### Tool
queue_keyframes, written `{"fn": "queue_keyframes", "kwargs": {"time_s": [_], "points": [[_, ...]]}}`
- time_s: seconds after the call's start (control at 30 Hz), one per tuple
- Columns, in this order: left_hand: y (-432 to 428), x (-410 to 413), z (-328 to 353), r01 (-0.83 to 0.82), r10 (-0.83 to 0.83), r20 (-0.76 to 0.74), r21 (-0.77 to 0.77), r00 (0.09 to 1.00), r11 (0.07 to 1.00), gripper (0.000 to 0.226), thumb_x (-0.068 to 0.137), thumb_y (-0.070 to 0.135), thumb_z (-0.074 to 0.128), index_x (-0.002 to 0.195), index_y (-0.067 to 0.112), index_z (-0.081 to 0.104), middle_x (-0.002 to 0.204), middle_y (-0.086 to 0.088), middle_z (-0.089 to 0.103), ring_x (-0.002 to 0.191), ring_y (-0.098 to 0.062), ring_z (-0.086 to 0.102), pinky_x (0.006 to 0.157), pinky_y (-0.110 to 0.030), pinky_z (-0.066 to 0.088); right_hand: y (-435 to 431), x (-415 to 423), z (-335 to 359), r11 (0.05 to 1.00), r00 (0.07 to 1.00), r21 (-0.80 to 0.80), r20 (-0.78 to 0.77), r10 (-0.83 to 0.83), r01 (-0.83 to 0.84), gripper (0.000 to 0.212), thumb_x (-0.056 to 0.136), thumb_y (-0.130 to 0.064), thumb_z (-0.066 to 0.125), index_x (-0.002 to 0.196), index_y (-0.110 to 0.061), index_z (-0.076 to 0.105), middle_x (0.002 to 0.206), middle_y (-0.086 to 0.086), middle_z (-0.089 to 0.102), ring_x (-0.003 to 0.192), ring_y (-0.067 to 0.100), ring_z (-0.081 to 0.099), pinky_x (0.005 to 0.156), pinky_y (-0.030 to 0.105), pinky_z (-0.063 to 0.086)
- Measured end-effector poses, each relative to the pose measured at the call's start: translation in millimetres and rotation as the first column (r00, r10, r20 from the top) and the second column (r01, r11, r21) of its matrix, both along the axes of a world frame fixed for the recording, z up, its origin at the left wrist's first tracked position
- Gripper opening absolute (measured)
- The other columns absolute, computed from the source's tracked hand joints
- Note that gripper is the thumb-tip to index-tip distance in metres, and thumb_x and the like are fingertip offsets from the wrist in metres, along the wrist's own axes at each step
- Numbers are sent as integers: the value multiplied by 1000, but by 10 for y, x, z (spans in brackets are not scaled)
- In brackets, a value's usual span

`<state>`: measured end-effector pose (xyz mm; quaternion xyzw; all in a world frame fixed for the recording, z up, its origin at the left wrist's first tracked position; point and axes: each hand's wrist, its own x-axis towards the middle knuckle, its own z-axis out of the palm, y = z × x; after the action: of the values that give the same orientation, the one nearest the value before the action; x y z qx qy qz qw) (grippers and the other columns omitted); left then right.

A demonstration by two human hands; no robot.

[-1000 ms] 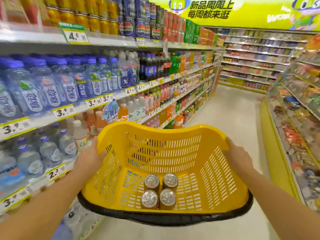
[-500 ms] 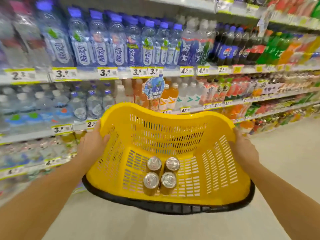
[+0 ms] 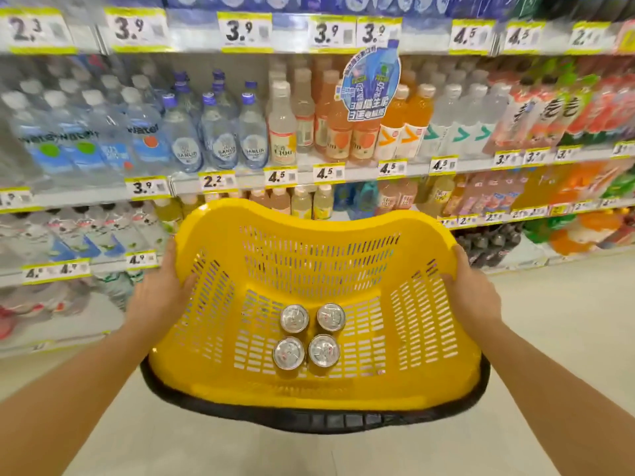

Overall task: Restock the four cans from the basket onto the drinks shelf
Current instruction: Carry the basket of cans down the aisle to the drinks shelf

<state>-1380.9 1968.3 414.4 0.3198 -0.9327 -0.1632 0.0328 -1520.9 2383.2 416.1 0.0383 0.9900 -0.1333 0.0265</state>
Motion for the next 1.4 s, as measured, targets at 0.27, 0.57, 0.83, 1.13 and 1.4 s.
{"fn": "queue_keyframes", "kwargs": {"time_s": [0.27, 0.57, 0.83, 1.13, 1.4], "points": [[-30, 240, -1829, -112, 111, 41, 13, 993, 994, 74, 93, 35, 49, 151, 19, 7, 114, -36, 58, 102, -52, 57, 81, -53, 43, -158, -224, -1701, 993, 993, 18, 10, 116, -116, 60, 97, -30, 42, 150, -24, 15, 127, 25, 53, 110, 43, 56, 80, 46, 44], [-175, 266, -3948, -138, 136, 36, 47, 990, 989, 73, 92, 38, 49, 151, 22, 8, 123, -33, 56, 109, -52, 54, 86, -52, 43, -365, -409, -3824, 988, 987, -22, 34, 154, -154, 59, 96, -33, 44, 148, -26, 18, 123, 27, 57, 111, 43, 56, 85, 48, 44], [-402, 234, -5166, -170, 169, 55, 17, 984, 985, 68, 94, 27, 48, 150, 21, 10, 110, -35, 60, 100, -53, 57, 79, -50, 43, -596, -512, -5090, 991, 989, -53, 77, 128, -124, 62, 95, -32, 42, 148, -23, 12, 121, 26, 56, 110, 44, 55, 88, 48, 42], [-367, 47, -5689, -224, 219, 82, 52, 972, 973, 45, 93, 26, 50, 128, 2, 33, 106, -36, 60, 100, -53, 56, 76, -48, 41, -615, -627, -5591, 990, 987, 13, 72, 141, -142, 46, 97, -31, 41, 135, -7, 31, 113, 26, 58, 105, 44, 56, 81, 46, 44], [-346, -162, -5709, -244, 242, 43, 42, 969, 969, 35, 94, 26, 49, 108, -4, 40, 109, -38, 56, 102, -55, 53, 71, -46, 36, -685, -832, -5616, 992, 992, 14, 21, 127, -128, 36, 98, -30, 41, 121, -3, 39, 114, 26, 58, 104, 45, 55, 79, 46, 43]]}}
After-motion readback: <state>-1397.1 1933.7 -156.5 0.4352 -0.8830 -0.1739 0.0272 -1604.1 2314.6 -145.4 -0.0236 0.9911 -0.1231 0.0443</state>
